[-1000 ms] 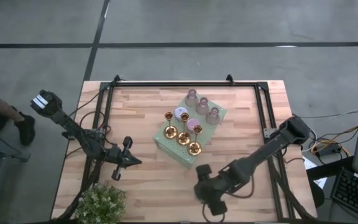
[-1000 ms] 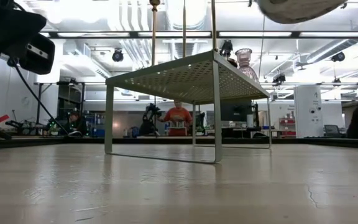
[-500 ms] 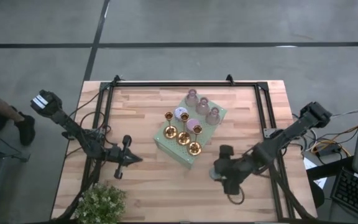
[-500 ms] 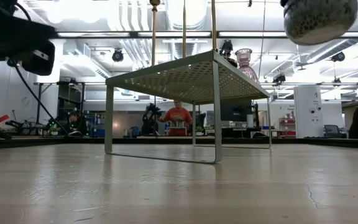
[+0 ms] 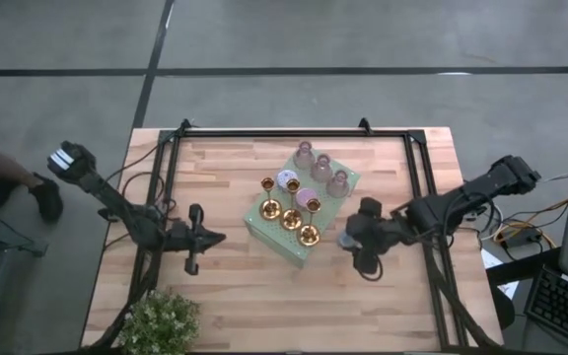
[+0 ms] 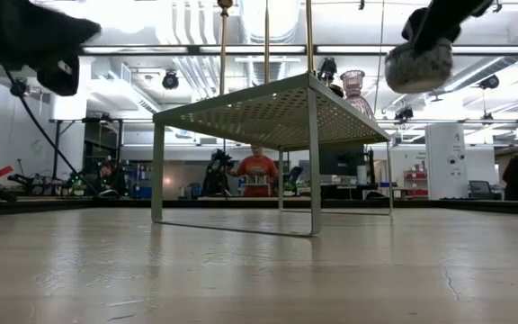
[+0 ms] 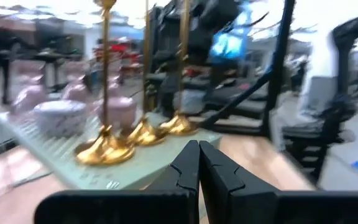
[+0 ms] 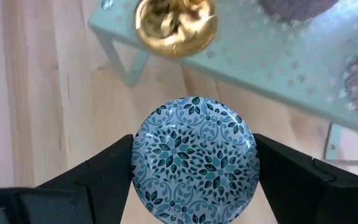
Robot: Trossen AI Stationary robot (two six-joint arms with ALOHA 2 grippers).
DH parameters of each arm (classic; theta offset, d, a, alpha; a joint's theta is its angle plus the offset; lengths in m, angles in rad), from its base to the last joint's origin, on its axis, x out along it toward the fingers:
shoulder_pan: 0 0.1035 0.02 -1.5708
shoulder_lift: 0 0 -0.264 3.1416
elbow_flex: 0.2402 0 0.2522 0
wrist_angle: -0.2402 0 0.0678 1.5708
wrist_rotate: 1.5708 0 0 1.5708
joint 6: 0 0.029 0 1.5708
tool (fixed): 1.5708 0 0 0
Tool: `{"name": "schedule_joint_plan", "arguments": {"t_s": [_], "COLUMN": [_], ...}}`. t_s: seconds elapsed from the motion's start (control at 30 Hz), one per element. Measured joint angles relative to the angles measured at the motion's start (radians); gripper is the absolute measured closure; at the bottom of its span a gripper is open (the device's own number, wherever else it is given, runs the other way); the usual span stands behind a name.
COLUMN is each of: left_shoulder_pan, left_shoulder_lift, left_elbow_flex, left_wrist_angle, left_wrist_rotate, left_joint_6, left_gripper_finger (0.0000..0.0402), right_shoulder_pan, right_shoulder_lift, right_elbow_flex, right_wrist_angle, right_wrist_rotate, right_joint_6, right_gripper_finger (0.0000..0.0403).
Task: Pick & Place candle stick holders
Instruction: Put the blue scented candle aligned with the other scented candles on the shelf
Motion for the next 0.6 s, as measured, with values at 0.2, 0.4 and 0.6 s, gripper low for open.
{"name": "schedule_joint_plan", "arguments": {"t_s": [0.2, 0.4, 0.6], "left_shoulder_pan": [0.006, 0.033, 0.033], "left_shoulder_lift": [-0.157, -0.352, -0.559], "left_elbow_flex": [-0.027, -0.027, -0.025], "left_wrist_angle": [-0.050, -0.258, -0.465], "left_wrist_rotate": [0.153, 0.186, 0.202], "left_joint_6": [0.030, -0.038, -0.039], "left_gripper_finger": [0.0392, 0.0392, 0.0392], "right_shoulder_pan": [-0.053, -0.107, -0.176], "right_shoulder_lift": [0.001, 0.002, 0.002], "right_elbow_flex": [0.035, 0.058, 0.057], "right_wrist_angle": [-0.010, -0.009, -0.006], "right_wrist_rotate": [-0.001, -0.002, -0.003], "right_joint_6": [-0.065, -0.108, -0.143], "right_gripper_finger": [0.0113, 0.0113, 0.0113]}}
